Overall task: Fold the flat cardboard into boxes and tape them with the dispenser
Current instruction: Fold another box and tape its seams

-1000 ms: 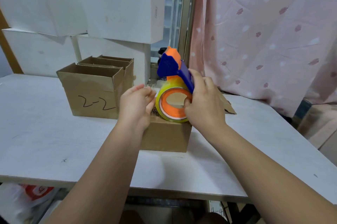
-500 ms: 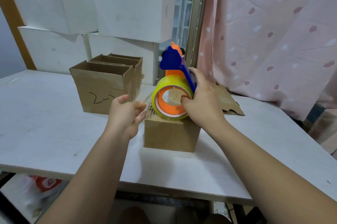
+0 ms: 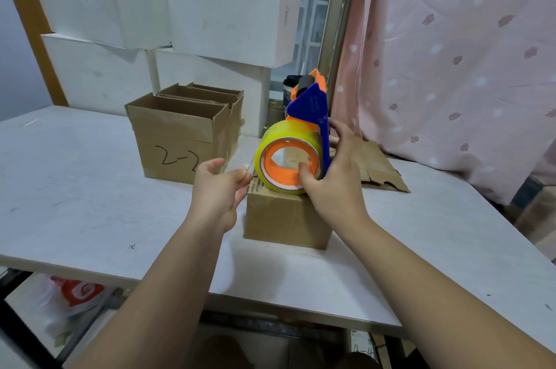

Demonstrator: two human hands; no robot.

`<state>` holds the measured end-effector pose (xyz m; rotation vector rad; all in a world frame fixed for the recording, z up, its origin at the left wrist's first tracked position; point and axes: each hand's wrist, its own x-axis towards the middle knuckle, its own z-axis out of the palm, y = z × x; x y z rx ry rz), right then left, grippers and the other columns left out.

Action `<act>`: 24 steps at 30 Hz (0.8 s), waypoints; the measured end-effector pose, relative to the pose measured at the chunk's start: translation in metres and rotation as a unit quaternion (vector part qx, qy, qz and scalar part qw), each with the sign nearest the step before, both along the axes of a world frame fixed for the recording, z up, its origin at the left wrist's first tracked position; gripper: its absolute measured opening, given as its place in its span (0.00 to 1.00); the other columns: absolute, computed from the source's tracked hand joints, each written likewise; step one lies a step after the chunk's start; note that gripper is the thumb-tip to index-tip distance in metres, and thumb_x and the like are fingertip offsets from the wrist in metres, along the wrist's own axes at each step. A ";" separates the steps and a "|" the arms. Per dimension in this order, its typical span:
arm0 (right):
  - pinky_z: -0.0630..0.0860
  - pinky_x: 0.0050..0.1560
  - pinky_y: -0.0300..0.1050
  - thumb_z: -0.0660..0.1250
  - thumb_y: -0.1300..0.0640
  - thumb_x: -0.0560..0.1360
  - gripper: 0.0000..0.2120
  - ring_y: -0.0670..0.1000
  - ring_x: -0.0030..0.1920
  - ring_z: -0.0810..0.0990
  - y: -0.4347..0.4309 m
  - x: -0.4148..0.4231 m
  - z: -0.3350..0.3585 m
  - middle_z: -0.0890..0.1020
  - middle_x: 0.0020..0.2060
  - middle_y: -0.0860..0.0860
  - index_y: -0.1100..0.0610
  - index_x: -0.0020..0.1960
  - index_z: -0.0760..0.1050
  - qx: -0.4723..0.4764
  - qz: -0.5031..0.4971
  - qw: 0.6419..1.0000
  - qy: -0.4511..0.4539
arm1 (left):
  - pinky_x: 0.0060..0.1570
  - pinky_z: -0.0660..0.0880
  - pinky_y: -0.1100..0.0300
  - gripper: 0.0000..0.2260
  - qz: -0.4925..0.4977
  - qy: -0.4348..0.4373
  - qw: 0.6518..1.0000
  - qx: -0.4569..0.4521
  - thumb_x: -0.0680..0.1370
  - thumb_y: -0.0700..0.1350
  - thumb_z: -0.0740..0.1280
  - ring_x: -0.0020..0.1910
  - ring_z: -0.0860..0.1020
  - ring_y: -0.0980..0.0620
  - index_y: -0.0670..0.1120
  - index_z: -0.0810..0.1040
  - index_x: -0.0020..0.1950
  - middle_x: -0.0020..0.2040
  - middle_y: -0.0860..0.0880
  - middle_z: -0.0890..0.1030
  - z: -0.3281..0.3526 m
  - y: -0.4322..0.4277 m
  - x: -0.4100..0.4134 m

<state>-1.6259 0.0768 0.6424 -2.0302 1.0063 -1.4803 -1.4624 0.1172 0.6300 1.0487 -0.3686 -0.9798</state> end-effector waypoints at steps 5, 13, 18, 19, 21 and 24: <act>0.76 0.58 0.44 0.69 0.58 0.74 0.33 0.45 0.64 0.70 0.001 0.002 -0.002 0.69 0.64 0.42 0.45 0.73 0.58 -0.017 -0.003 0.999 0.035 | 0.33 0.79 0.63 0.21 0.001 0.019 1.000 0.005 0.75 0.30 0.65 0.34 0.81 0.55 0.44 0.67 0.66 0.48 0.42 0.77 -0.002 0.001 0.000; 0.73 0.54 0.29 0.63 0.64 0.77 0.27 0.41 0.62 0.72 -0.006 -0.004 0.002 0.73 0.63 0.42 0.43 0.71 0.65 0.030 0.005 0.997 -0.073 | 0.43 0.80 0.55 0.23 -0.023 0.030 0.999 0.010 0.76 0.28 0.63 0.38 0.80 0.50 0.47 0.65 0.66 0.48 0.42 0.77 0.001 -0.004 0.008; 0.74 0.57 0.37 0.61 0.65 0.78 0.30 0.36 0.58 0.72 -0.008 -0.005 0.003 0.73 0.59 0.42 0.38 0.71 0.63 0.034 0.014 0.998 -0.060 | 0.33 0.79 0.60 0.25 -0.041 0.011 0.998 0.042 0.76 0.29 0.63 0.40 0.80 0.51 0.48 0.64 0.69 0.49 0.42 0.76 0.002 -0.009 0.011; 0.73 0.56 0.35 0.61 0.66 0.77 0.30 0.34 0.56 0.72 -0.008 -0.006 0.003 0.73 0.59 0.43 0.38 0.71 0.63 0.030 0.015 0.998 -0.059 | 0.30 0.78 0.61 0.26 -0.048 0.017 0.998 0.047 0.76 0.28 0.62 0.39 0.80 0.51 0.47 0.63 0.70 0.48 0.42 0.77 0.002 -0.008 0.012; 0.71 0.52 0.28 0.60 0.67 0.77 0.31 0.31 0.54 0.71 -0.007 -0.007 0.003 0.73 0.57 0.42 0.39 0.71 0.63 0.019 0.018 0.998 -0.050 | 0.26 0.77 0.63 0.26 -0.064 0.039 0.996 0.045 0.77 0.28 0.62 0.37 0.80 0.51 0.46 0.63 0.71 0.47 0.42 0.76 0.001 -0.006 0.013; 0.68 0.47 0.22 0.61 0.68 0.76 0.33 0.29 0.52 0.70 -0.004 -0.007 0.002 0.71 0.54 0.39 0.35 0.69 0.60 -0.002 0.014 1.000 -0.023 | 0.27 0.78 0.62 0.26 -0.073 0.043 0.995 0.045 0.76 0.28 0.62 0.38 0.80 0.50 0.45 0.64 0.71 0.48 0.41 0.76 -0.003 -0.004 0.015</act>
